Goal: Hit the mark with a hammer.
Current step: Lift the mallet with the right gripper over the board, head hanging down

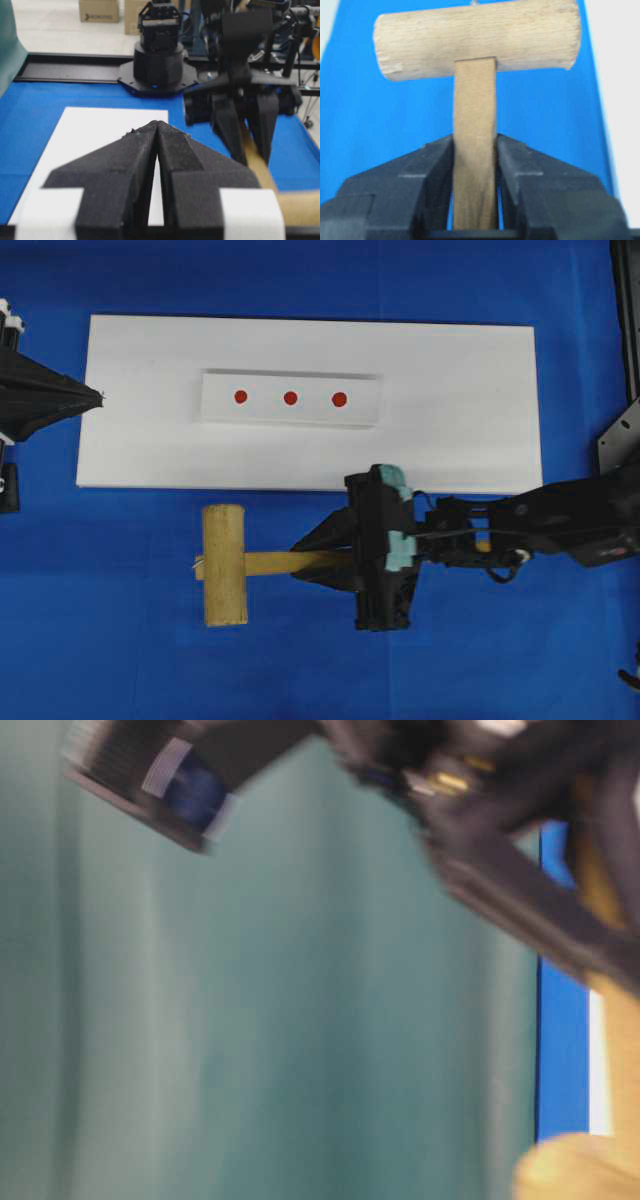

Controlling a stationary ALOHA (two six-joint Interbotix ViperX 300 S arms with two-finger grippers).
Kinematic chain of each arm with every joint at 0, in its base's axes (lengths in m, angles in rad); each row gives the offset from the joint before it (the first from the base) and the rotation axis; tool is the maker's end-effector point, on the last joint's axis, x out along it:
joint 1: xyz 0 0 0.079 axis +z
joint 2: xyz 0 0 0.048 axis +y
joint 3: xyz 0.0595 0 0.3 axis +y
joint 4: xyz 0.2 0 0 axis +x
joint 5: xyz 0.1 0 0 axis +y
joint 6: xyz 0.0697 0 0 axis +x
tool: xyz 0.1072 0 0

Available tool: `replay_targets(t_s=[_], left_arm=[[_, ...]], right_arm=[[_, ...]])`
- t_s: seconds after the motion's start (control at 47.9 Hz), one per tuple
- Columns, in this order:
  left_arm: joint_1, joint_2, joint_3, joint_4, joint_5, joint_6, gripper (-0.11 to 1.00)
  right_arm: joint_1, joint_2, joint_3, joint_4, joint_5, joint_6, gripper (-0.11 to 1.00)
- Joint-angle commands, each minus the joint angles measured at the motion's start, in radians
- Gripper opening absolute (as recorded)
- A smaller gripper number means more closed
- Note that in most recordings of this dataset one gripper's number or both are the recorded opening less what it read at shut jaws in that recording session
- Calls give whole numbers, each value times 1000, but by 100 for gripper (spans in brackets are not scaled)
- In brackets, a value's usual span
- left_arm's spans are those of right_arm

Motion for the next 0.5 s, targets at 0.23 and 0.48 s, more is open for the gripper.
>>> replay_targets(t_s=[0.23, 0.48], left_arm=[[2, 3, -9, -3, 2, 0, 0], [3, 2, -9, -3, 8, 0, 0]], right_arm=[[-34, -110, -8, -3, 41, -69, 10], [-137, -117, -5, -12, 43, -193, 10]])
